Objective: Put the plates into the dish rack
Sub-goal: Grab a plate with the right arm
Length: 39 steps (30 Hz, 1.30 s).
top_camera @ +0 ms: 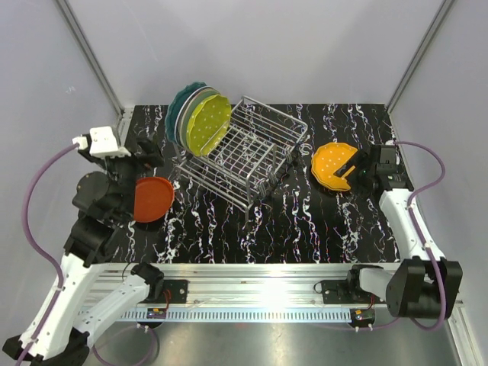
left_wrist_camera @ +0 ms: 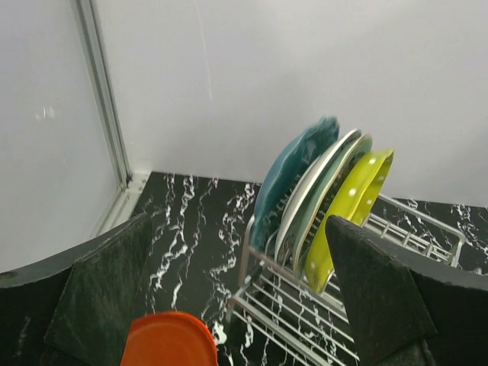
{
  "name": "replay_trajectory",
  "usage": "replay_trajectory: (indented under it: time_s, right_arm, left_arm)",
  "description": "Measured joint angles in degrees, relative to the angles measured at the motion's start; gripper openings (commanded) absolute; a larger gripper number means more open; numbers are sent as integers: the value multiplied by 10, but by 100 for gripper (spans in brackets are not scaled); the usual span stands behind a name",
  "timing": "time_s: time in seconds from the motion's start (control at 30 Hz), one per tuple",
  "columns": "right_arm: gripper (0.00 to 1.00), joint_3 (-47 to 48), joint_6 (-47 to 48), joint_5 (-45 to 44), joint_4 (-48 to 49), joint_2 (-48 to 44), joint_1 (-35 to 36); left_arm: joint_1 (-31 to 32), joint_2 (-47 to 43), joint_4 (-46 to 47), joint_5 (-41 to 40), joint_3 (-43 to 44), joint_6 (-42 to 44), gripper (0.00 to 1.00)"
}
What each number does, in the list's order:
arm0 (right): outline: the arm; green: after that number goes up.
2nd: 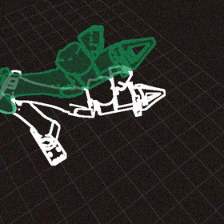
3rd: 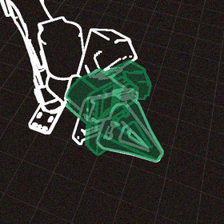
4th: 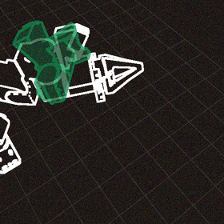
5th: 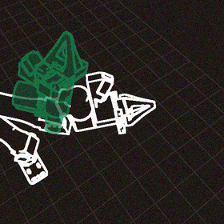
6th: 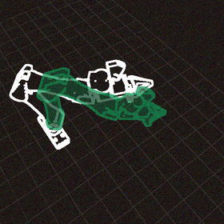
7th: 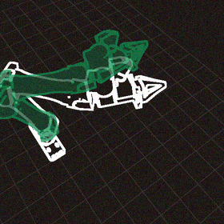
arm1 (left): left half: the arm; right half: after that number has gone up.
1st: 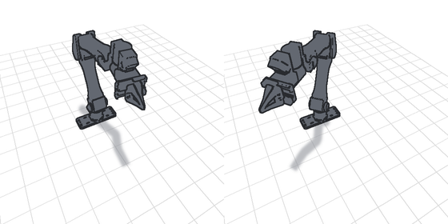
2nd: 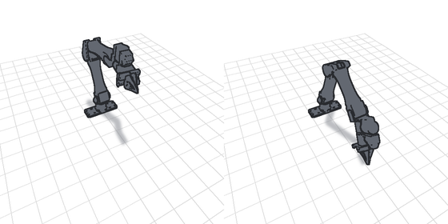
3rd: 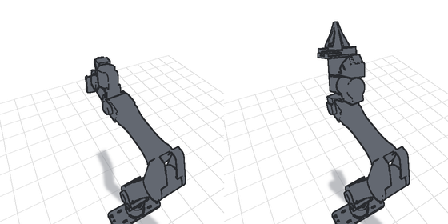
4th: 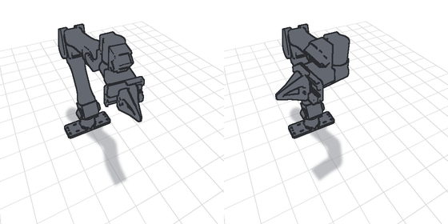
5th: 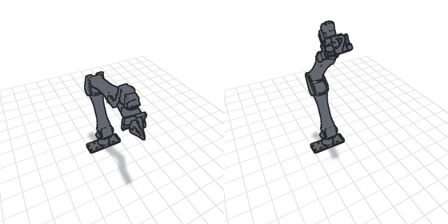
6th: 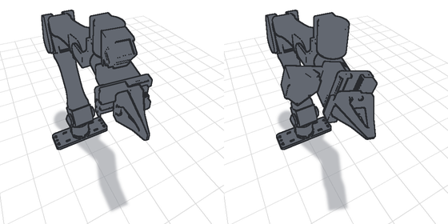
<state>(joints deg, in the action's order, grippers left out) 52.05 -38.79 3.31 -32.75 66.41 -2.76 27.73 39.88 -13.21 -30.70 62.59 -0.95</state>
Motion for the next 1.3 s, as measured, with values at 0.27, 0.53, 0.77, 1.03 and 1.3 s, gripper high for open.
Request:
replay_trajectory:
  time_s: [0.27,0.53,0.77,1.03,1.3]
  right_arm:
    - [70,9,-1,-89,26,67,-21]
    - [57,48,26,-158,58,143,-86]
    - [56,121,101,-156,107,242,-94]
    - [57,173,166,-146,129,327,-94]
    - [54,195,209,-121,147,376,-94]
  left_arm:
    - [0,-52,-11,-42,-119,-32,99]
    - [0,-71,-17,-60,-130,-37,99]
    - [0,-76,-17,-64,-130,-42,99]
    - [0,-75,-17,-64,-130,-47,99]
    - [0,-63,-21,-64,-130,-50,99]
